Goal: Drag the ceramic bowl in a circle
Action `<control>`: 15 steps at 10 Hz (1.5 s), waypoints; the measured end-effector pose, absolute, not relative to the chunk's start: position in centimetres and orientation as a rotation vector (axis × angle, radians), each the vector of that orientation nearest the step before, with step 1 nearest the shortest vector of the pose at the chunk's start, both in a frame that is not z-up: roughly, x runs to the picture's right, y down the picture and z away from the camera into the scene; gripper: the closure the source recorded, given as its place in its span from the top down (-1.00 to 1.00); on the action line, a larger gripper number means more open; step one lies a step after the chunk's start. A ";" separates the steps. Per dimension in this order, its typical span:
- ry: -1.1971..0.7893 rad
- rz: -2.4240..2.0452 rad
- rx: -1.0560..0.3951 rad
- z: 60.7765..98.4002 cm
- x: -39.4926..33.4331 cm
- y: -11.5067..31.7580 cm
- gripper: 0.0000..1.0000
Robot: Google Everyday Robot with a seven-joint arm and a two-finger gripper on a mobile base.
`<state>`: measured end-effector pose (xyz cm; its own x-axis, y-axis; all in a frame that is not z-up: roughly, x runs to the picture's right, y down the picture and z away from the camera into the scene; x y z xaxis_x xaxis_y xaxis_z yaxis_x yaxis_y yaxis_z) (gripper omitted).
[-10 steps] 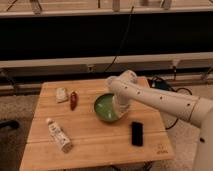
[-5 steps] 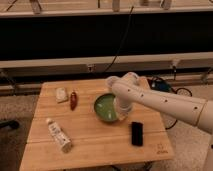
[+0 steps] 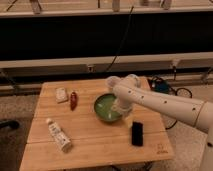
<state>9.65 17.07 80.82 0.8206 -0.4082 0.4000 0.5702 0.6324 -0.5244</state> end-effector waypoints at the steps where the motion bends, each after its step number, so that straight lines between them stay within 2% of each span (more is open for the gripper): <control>1: -0.252 -0.561 -0.693 81.4 9.9 17.5 0.60; 2: -0.252 -0.559 -0.702 82.0 10.1 18.0 0.57; 3: -0.250 -0.557 -0.706 82.6 10.2 18.2 0.44; 5: -0.248 -0.558 -0.710 83.6 10.5 18.6 -0.03; 7: -0.252 -0.560 -0.702 83.9 10.5 18.6 -0.37; 9: -0.265 -0.560 -0.697 83.8 10.8 18.6 -0.80; 10: -0.273 -0.559 -0.691 83.7 10.8 18.5 -0.93; 11: -0.275 -0.576 -0.688 83.4 10.2 18.0 -1.00; 15: -0.277 -0.630 -0.674 82.2 5.4 16.2 -1.00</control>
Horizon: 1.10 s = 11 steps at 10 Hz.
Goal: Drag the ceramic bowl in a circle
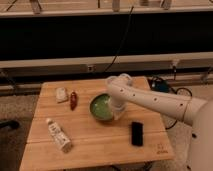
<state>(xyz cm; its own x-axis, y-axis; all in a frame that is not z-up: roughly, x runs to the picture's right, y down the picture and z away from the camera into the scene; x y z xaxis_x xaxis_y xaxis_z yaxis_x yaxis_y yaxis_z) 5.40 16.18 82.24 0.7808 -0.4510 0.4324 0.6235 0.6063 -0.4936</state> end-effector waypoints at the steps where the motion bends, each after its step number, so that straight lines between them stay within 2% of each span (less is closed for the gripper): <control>1: -0.274 -0.640 -0.672 82.1 5.1 15.9 -1.00; 6: -0.250 -0.662 -0.687 80.1 5.5 14.5 -1.00; 11: -0.231 -0.591 -0.701 80.1 8.5 13.5 -1.00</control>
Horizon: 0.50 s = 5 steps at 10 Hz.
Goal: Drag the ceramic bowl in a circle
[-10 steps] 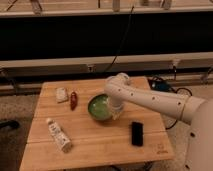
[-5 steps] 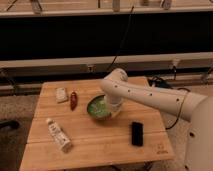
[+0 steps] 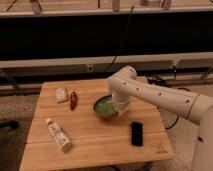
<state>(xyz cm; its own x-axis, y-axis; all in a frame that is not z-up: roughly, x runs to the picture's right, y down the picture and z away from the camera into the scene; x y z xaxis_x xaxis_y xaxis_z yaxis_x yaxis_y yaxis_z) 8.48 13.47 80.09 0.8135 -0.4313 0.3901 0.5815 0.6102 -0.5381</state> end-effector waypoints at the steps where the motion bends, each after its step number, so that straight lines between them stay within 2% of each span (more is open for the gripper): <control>1: -0.242 -0.609 -0.701 80.8 8.4 13.3 -1.00; 5: -0.238 -0.615 -0.720 83.0 9.7 13.3 -1.00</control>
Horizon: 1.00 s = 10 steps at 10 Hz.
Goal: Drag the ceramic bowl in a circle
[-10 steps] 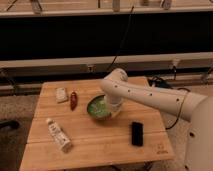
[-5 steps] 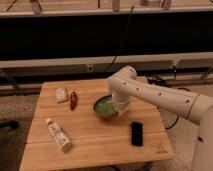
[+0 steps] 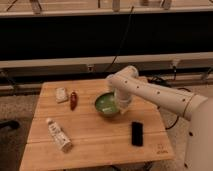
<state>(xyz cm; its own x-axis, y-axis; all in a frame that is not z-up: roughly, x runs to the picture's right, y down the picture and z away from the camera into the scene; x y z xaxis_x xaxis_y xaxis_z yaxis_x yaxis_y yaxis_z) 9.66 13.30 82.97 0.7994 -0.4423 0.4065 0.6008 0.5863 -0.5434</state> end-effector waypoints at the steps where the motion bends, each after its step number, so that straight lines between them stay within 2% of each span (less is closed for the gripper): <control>1: -0.239 -0.614 -0.721 83.2 8.9 13.2 -1.00; 10: -0.231 -0.651 -0.756 82.2 7.1 12.3 -1.00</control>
